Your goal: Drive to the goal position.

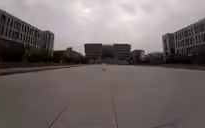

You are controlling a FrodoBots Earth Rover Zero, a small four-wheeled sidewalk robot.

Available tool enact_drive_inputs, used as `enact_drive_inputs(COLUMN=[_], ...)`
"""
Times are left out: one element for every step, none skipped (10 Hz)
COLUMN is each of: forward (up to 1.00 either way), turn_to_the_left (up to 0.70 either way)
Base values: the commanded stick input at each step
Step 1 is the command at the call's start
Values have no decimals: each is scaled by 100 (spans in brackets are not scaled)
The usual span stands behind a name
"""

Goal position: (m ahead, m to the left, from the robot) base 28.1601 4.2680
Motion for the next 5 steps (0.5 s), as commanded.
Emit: enact_drive_inputs(forward=[100,100,100,100,100], turn_to_the_left=[0,0,0,0,0])
